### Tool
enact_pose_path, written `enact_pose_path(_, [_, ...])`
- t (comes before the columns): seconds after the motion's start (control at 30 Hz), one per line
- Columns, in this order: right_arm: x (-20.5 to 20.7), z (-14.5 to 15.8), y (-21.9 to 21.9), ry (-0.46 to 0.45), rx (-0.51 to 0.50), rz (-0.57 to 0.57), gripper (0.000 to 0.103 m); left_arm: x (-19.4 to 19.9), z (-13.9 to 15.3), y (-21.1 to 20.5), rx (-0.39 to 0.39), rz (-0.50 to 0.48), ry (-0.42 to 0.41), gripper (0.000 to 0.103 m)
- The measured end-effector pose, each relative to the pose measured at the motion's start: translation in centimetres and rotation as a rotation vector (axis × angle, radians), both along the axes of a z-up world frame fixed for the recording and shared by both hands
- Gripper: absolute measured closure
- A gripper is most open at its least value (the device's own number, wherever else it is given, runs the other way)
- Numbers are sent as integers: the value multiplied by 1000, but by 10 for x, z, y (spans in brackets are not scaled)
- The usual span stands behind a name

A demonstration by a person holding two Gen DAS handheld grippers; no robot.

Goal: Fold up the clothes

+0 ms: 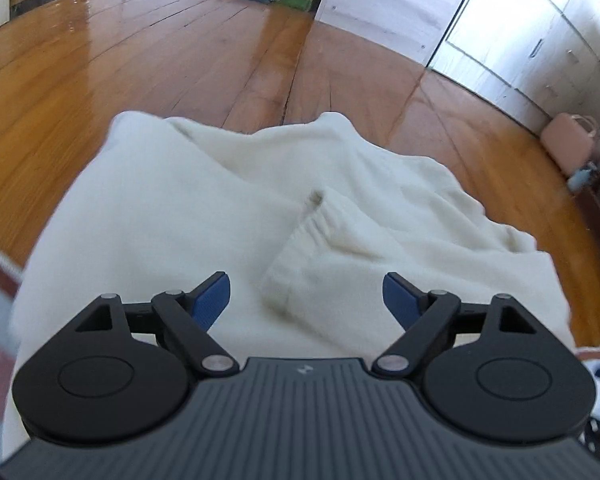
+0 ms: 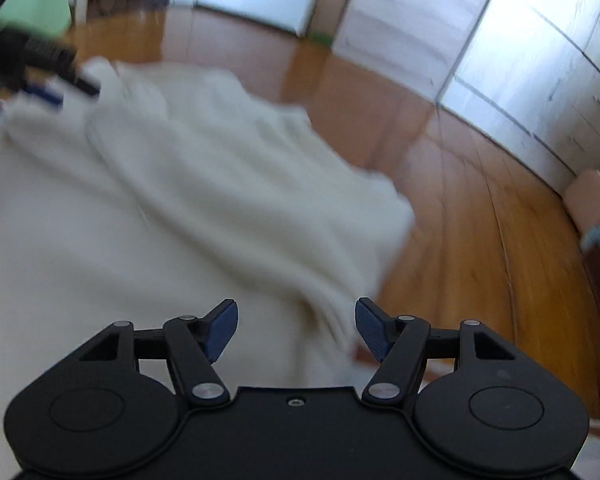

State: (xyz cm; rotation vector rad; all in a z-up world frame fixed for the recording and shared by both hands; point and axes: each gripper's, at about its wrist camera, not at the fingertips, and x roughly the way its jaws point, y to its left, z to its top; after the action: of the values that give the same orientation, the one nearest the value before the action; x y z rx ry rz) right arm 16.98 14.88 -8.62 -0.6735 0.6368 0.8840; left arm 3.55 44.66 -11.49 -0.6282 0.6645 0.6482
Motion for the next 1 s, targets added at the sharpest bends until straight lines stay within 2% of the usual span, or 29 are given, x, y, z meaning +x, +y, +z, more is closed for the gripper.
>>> enact_pose_path(0.07, [12, -4, -2, 57, 33, -59, 33, 16, -10, 18, -54, 20, 11, 15])
enact_pose_path(0.17, [27, -8, 3, 128, 89, -112, 33, 39, -33, 42, -195, 36, 19, 13])
enact_pose_path(0.2, [28, -12, 6, 133, 97, -122, 33, 42, -36, 43, -195, 46, 4, 13])
enact_pose_path(0.23, [29, -17, 8, 123, 98, -138, 33, 44, -35, 42, -168, 35, -23, 29])
enact_pose_path(0.27, [33, -20, 11, 107, 99, -166, 33, 50, -33, 40, -162, -43, -44, 78])
enact_pose_path(0.3, [38, -22, 14, 89, 103, -199, 35, 50, -25, 33, -123, -66, -46, 87])
enact_pose_path(0.33, [42, -23, 17, 71, 108, -232, 39, 49, -18, 25, -84, -89, -47, 88])
enact_pose_path(0.37, [46, -23, 18, 57, 123, -265, 67, 48, -11, 18, -45, -112, -49, 88])
enact_pose_path(0.4, [50, -21, 16, 46, 147, -297, 86, 37, 1, 6, 30, -104, -96, 89])
enact_pose_path(0.47, [50, -18, 8, 16, 197, -382, 86, 12, 23, -20, 172, -84, -173, 89])
enact_pose_path(0.53, [42, -24, 7, -33, 167, -379, 84, -8, 28, -42, 225, -50, -168, 89])
enact_pose_path(0.6, [33, -35, 10, -92, 97, -352, 71, -9, 7, -53, 218, -51, -39, 88])
enact_pose_path(0.67, [27, -46, 8, -141, 49, -342, 58, -7, -26, -55, 148, -44, 129, 85])
enact_pose_path(0.7, [25, -51, 6, -163, 35, -342, 54, -14, -28, -56, 149, -30, 100, 83])
enact_pose_path(0.73, [24, -51, 2, -158, 35, -344, 53, -21, -30, -57, 151, -17, 70, 76])
enact_pose_path(0.77, [25, -48, -3, -131, 45, -350, 51, -21, -26, -57, 169, -10, 100, 59])
enact_pose_path(0.8, [26, -45, -8, -104, 56, -355, 47, -21, -22, -57, 188, -3, 130, 53])
enact_pose_path(0.87, [30, -33, -21, -31, 82, -340, 45, -26, -12, -51, 204, 5, 122, 48])
enact_pose_path(0.9, [33, -25, -29, 23, 103, -329, 44, -30, -7, -47, 187, 14, 100, 47])
enact_pose_path(1.0, [45, 4, -56, 195, 294, -274, 42, -42, 3, -34, 110, 43, 23, 45])
